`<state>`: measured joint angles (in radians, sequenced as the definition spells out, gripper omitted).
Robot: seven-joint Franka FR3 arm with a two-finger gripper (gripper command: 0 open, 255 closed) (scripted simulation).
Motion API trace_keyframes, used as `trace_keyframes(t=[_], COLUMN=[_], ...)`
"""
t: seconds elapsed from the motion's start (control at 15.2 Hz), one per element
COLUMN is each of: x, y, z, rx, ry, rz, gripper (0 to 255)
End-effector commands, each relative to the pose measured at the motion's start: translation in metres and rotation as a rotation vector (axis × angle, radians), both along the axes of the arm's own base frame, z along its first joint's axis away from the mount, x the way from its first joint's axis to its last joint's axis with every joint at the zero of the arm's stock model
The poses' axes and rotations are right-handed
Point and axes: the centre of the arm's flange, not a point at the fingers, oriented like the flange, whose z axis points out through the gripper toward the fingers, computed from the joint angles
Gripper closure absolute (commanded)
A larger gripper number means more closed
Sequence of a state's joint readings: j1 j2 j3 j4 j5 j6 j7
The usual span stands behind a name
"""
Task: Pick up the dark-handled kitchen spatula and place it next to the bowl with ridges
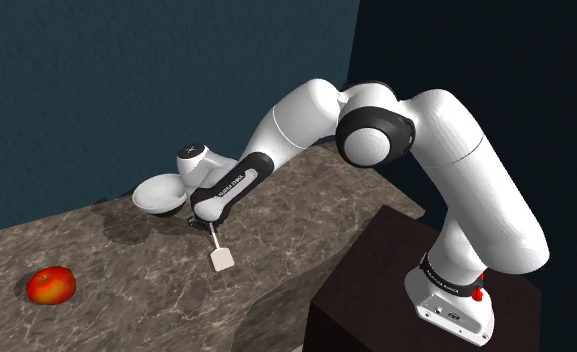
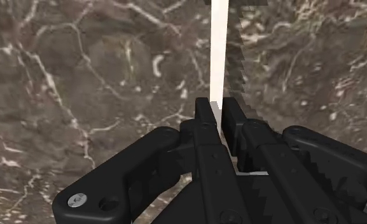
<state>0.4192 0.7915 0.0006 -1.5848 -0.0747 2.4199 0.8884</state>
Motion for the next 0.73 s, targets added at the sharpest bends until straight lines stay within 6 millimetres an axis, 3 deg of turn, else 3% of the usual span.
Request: trace_keyframes(t=[0.0, 0.07, 0.13, 0.46, 0.66], x=[0.000, 0.000, 0.000, 0.000, -0.002], y=[0.000, 0.000, 0.000, 0.000, 0.001], z=[0.000, 0.000, 0.000, 0.000, 0.039], rx=[0.000, 0.000, 0.000, 0.000, 0.000], ry=[0.000, 0.000, 0.000, 0.000, 0.000], rz=[0.000, 0.000, 0.000, 0.000, 0.000], gripper=[255, 255, 0, 0, 0])
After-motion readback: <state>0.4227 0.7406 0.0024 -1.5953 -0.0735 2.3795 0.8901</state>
